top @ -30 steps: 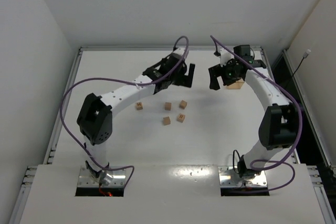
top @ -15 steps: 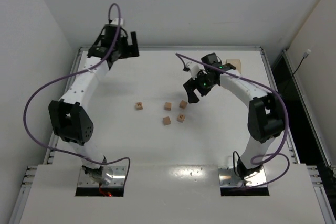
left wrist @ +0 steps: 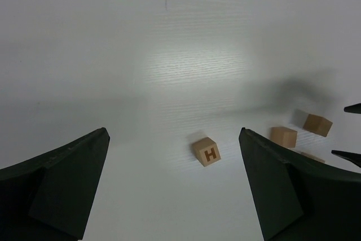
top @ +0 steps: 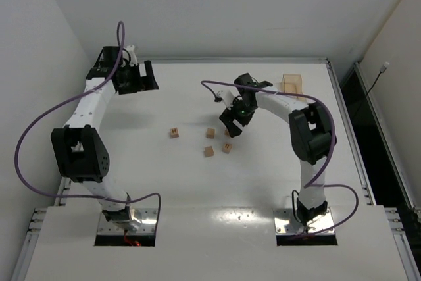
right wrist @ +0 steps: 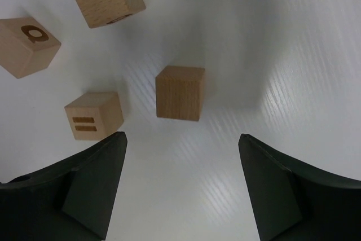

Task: Build the wood block tower

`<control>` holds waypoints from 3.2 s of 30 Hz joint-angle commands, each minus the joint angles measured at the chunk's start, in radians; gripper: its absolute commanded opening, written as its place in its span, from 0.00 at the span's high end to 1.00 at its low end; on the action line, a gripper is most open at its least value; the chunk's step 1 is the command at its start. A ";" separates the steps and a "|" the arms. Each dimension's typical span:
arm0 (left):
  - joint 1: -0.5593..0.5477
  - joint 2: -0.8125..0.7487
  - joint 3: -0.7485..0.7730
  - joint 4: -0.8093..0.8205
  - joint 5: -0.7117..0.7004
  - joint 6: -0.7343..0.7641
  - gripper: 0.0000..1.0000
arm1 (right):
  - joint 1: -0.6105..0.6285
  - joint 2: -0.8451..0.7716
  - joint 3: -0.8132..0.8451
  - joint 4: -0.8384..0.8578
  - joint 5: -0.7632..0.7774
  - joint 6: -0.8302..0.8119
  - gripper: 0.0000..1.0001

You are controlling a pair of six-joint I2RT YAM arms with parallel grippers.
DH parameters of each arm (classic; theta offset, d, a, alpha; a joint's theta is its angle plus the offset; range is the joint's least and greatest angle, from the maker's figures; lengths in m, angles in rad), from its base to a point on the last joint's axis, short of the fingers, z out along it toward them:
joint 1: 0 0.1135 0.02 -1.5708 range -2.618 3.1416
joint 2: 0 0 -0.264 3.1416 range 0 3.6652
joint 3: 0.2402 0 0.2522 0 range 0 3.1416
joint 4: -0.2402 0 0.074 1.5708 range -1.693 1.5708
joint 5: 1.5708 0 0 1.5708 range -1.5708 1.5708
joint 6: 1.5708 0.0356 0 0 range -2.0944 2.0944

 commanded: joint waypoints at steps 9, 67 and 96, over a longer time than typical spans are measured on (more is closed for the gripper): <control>0.047 -0.002 0.007 0.016 0.104 0.010 0.00 | 0.033 0.097 0.137 -0.028 0.024 -0.064 0.25; 0.066 0.033 0.021 -0.014 0.141 0.029 0.00 | 0.187 0.232 0.549 -0.440 -0.042 -0.290 0.97; 0.066 0.062 0.032 -0.014 0.141 0.038 0.00 | 0.215 0.346 0.665 -0.420 -0.042 -0.247 0.98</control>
